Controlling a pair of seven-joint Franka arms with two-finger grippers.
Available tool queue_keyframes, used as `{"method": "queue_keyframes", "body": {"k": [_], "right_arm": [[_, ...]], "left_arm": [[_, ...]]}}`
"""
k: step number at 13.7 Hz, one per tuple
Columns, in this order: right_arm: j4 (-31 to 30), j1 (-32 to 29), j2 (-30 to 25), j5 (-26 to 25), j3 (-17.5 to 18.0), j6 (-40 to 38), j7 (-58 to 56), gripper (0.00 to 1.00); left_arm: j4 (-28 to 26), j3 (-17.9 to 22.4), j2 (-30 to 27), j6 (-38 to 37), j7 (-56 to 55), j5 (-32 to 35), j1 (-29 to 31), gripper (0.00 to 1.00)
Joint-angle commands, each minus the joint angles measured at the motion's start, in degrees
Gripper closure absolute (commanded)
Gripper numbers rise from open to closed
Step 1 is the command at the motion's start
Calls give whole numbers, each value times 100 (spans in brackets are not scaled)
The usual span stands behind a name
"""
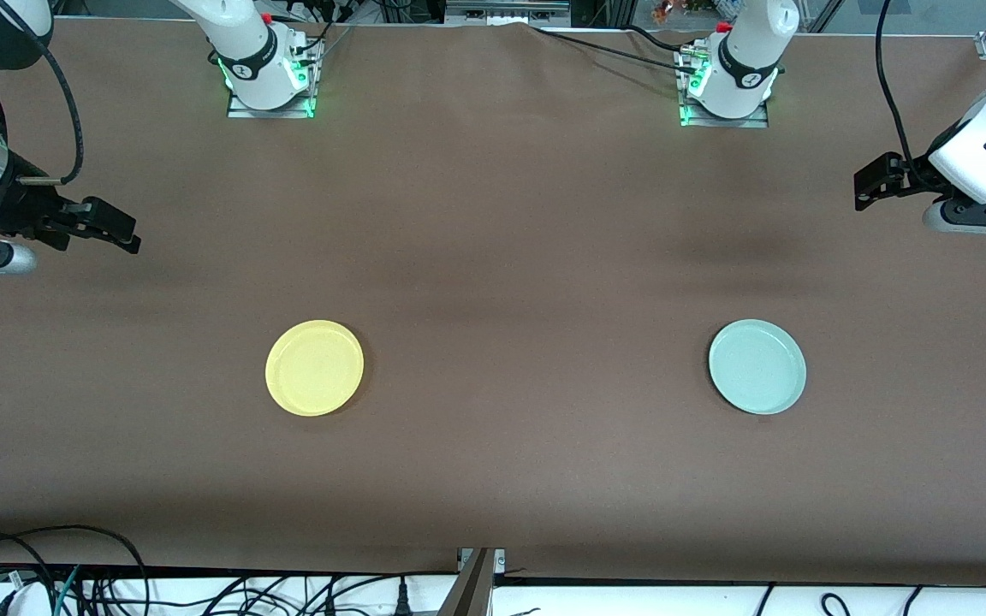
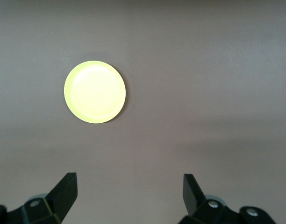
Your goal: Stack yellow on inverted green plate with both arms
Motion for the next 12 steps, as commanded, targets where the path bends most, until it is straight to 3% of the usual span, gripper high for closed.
{"method": "queue_keyframes", "body": {"k": [1, 6, 9, 12], "right_arm": [[150, -74, 63, 88, 47, -48, 25, 0], [158, -91, 63, 97, 47, -40, 25, 0], [158, -83, 63, 97, 55, -40, 16, 0], [150, -100, 63, 97, 47, -57, 7, 0]], "left_arm": [[222, -3, 98, -126, 39, -202, 34, 0], [204, -3, 176, -135, 22, -211, 43, 0], [213, 14, 580, -626, 65, -167, 51, 0], [221, 50, 1255, -540, 626, -175, 270, 0]]}}
